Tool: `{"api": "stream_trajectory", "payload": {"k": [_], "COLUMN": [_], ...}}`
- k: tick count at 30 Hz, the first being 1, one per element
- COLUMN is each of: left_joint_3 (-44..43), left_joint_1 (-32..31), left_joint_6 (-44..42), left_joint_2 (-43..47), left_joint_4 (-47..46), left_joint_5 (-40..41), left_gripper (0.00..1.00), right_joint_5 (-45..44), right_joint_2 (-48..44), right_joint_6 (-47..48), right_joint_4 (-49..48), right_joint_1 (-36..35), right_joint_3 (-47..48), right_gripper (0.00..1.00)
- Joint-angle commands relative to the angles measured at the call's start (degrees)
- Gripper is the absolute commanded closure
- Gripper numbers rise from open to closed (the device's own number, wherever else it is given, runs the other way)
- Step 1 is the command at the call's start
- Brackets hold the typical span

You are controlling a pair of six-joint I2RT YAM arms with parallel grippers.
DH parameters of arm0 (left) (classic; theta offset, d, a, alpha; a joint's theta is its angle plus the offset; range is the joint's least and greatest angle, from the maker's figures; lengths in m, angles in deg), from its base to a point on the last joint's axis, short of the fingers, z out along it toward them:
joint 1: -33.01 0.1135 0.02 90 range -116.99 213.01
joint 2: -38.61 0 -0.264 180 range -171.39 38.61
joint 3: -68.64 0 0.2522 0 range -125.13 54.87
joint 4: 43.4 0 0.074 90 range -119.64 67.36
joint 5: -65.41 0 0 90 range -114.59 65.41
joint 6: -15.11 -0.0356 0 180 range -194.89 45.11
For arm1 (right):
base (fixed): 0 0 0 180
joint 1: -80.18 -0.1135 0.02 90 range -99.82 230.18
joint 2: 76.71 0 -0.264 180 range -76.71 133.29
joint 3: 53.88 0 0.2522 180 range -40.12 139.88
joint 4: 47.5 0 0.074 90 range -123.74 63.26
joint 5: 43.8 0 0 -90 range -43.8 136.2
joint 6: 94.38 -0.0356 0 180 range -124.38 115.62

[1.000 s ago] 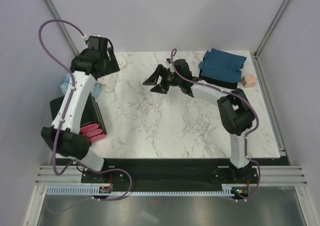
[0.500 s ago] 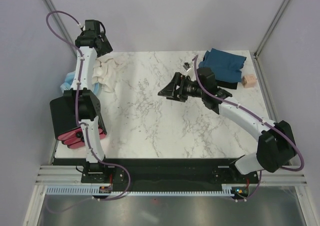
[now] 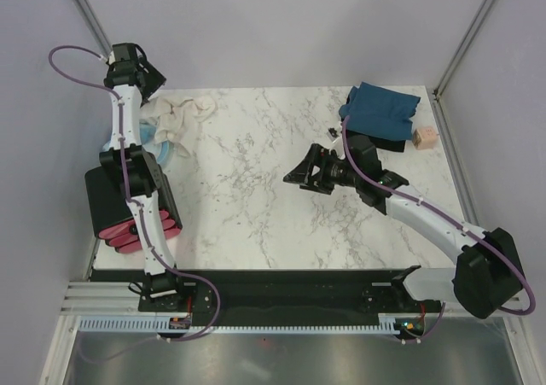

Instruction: Fold and stack the t-shirts

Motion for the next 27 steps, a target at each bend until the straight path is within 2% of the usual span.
{"api": "stream_trajectory", "payload": {"k": [1,6,14,18,20,23,24,27], "left_joint_3": [-2.7,0.5,4.8,5.6,5.7,5.3,5.2,5.0], "left_joint_1": [-0.8,-1.1,-2.4,-2.4,-2.4,-2.3,-2.4,-2.3], "left_joint_6": [8.1,11.9,9.4,9.5,9.3,8.6,8.6,8.7], "left_joint_2": [-1.4,-1.6,0.7,0.3,0.3,0.0,-0.1,-0.7], "left_joint_4": [-4.4,-4.5,-3.8,-1.9,-1.2,-0.6,-0.4,-0.3], "left_joint_5": [-3.1,-7.8,-4.6,-2.4,-1.6,-1.0,-1.1,-1.9], "left_gripper": [0.19,0.18,0.18,0.22,0.28,0.49,0.65,0.98], "right_joint_5": [-1.7,-2.6,-4.4,-5.0,-5.3,-6.0,-6.1,-6.7], "right_joint_2": [-2.5,-3.2,-5.1,-6.7,-7.2,-8.0,-8.1,-8.4], "right_joint_6": [0.4,0.4,-0.4,-1.1,-1.2,-1.6,-1.6,-1.7], "right_joint_4": [-1.8,-1.3,-1.1,-1.0,-0.8,-0.8,-0.7,-0.6], "right_joint_1": [1.1,2.5,4.4,5.4,5.6,6.1,6.2,6.2], "right_joint_3": [-1.3,-2.1,-3.5,-4.4,-4.7,-5.0,-5.0,-5.3], "right_gripper": [0.15,0.14,0.12,0.11,0.11,0.11,0.11,0.10]}}
